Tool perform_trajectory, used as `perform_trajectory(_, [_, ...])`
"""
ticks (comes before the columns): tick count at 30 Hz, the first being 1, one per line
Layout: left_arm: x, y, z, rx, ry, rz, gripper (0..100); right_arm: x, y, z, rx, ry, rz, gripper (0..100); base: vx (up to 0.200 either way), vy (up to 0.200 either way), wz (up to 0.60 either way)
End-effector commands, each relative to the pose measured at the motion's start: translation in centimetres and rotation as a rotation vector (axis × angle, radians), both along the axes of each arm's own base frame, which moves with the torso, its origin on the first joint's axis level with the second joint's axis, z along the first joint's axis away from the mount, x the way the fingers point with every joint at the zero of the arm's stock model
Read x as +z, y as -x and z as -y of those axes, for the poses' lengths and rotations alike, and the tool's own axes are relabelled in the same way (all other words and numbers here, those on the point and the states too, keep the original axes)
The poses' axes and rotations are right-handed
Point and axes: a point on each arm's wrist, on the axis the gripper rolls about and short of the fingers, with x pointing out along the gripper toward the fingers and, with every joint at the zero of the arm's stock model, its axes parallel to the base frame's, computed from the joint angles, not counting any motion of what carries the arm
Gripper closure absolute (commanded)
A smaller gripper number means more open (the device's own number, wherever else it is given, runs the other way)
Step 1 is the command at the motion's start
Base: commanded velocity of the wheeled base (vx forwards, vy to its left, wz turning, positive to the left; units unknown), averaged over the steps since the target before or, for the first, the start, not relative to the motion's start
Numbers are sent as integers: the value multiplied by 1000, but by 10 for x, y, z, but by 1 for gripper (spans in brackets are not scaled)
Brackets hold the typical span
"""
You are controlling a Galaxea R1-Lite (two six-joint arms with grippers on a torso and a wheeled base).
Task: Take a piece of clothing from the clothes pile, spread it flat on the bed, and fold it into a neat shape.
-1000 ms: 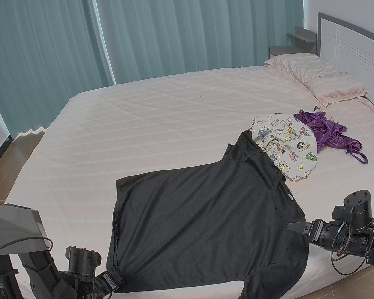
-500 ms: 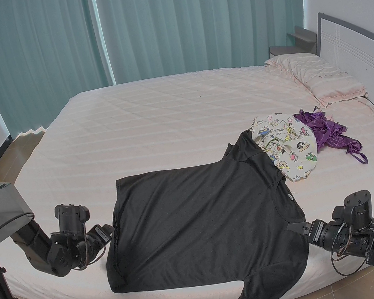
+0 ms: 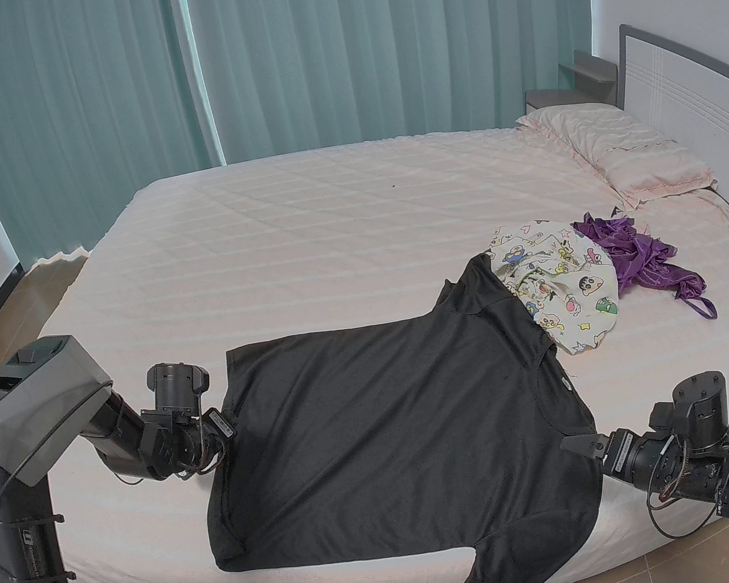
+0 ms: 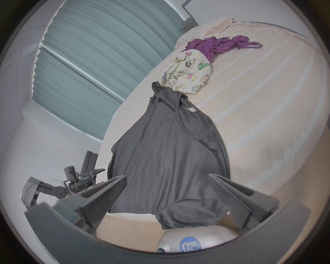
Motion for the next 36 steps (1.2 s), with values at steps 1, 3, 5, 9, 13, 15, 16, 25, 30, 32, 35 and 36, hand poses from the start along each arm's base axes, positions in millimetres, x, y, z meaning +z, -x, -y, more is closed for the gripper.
perform_trajectory(1, [-20, -13, -7, 11, -27, -29, 0, 3, 1, 0, 2, -7, 15, 0, 0, 0, 0])
perform_trajectory(3, [-22, -15, -13, 21, -52, -33, 0, 4, 1, 0, 4, -8, 18, 0, 0, 0, 0])
perform_trajectory(5, [-24, -15, -19, 19, -71, -42, 0, 4, 1, 0, 2, -8, 18, 0, 0, 0, 0])
perform_trajectory(9, [-22, -17, -33, 44, -79, -42, 0, 4, 1, 0, 2, -8, 18, 0, 0, 0, 0])
perform_trajectory(13, [-20, -19, -46, 74, -79, -35, 0, 4, 1, 0, 2, -8, 18, 0, 0, 0, 0])
perform_trajectory(15, [-19, -21, -60, 99, -87, -29, 0, 3, 1, 0, 4, -7, 15, 0, 0, 0, 0])
perform_trajectory(16, [-18, -22, -66, 108, -87, -27, 0, 3, 1, 0, 4, -7, 15, 0, 0, 0, 0])
perform_trajectory(25, [-16, -19, -88, 136, -41, -75, 0, 3, 1, 0, 4, -7, 16, 0, 0, 0, 0])
perform_trajectory(30, [6, -3, -66, 59, 66, -63, 0, 3, 1, 0, 4, -6, 13, 0, 0, 0, 0])
perform_trajectory(32, [7, 6, -57, 31, 70, -81, 0, 3, 1, 0, 4, -6, 13, 0, 0, 0, 0])
perform_trajectory(35, [5, 17, -42, -14, 60, -111, 0, 3, 1, 0, 4, -7, 15, 0, 0, 0, 0])
perform_trajectory(36, [6, 28, -28, -52, 57, -132, 0, 3, 1, 0, 4, -7, 15, 0, 0, 0, 0])
